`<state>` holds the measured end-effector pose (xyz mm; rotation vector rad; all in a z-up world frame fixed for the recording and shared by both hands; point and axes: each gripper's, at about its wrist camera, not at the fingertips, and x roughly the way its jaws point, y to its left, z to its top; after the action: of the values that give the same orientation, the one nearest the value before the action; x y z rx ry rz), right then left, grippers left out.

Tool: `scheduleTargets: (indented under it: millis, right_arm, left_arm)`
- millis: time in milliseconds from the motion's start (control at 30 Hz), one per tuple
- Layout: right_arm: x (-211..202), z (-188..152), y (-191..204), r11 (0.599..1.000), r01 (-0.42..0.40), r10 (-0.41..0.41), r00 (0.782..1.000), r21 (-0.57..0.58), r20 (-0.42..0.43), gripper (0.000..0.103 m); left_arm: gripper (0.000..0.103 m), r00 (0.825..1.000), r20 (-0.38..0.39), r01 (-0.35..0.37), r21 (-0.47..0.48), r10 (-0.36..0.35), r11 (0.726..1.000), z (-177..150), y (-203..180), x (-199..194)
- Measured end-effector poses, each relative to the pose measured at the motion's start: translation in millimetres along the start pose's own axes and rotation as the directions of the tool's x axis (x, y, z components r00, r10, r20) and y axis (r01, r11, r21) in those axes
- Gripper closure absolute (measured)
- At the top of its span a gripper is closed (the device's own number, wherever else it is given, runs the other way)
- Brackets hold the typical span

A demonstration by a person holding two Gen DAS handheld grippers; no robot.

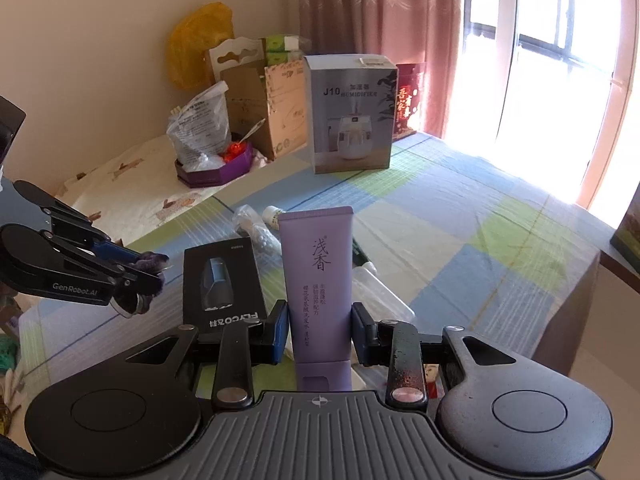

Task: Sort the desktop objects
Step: 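Carry the scrunchie and lavender tube with both tools into the cardboard box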

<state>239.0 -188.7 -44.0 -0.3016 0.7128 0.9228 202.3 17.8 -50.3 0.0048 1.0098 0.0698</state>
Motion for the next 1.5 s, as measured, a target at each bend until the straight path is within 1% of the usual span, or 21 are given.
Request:
scheduleTargets:
  millis: [200,400,567,800,1000,1167,1267,1333,1400,1500]
  right_arm:
    - [-44.3,-12.1,-8.5,0.997,0.045,-0.047,0.998,0.066,0.034,0.073]
    - [-85.9,-23.7,-24.7,0.986,0.103,-0.113,0.991,0.129,0.067,0.073]
    - [-119.0,-34.8,-46.7,0.97,0.162,-0.179,0.98,0.182,0.083,0.073]
    - [-161.4,-54.8,-79.6,0.939,0.236,-0.266,0.96,0.249,0.092,0.073]
    - [-194.8,-73.6,-117.2,0.905,0.303,-0.341,0.936,0.297,0.085,0.073]
    - [-207.9,-91.2,-153.7,0.874,0.359,-0.392,0.919,0.327,0.041,0.073]
    - [-211.3,-102.9,-177.0,0.856,0.385,-0.413,0.911,0.344,0.008,0.073]
    - [-211.3,-110.7,-193.1,0.844,0.4,-0.422,0.906,0.356,-0.017,0.073]
    - [-209.6,-117.4,-207.3,0.832,0.412,-0.427,0.903,0.371,-0.045,0.073]
    - [-204.7,-125.3,-224.3,0.819,0.414,-0.419,0.905,0.398,-0.079,0.073]
  left_arm:
    - [0.084,0.998,0.049,0.046,0.061,-0.049,0.997,9.4,-33.8,-17.0]
    - [0.084,0.989,0.098,0.096,0.133,-0.109,0.987,21.1,-73.5,-34.1]
    - [0.084,0.975,0.132,0.151,0.194,-0.178,0.969,33.6,-112.1,-46.8]
    - [0.084,0.947,0.16,0.224,0.289,-0.278,0.931,50.7,-176.4,-59.7]
    - [0.084,0.922,0.156,0.283,0.354,-0.355,0.891,60.7,-237.9,-62.9]
    - [0.084,0.902,0.144,0.324,0.396,-0.406,0.859,71.5,-287.3,-59.3]
    - [0.084,0.897,0.126,0.339,0.417,-0.423,0.843,78.3,-317.5,-51.8]
    - [0.084,0.897,0.107,0.349,0.423,-0.429,0.836,81.5,-334.5,-45.7]
    - [0.084,0.899,0.082,0.359,0.424,-0.43,0.832,85.1,-350.7,-38.3]
    - [0.084,0.905,0.047,0.364,0.43,-0.423,0.826,87.7,-372.2,-26.2]
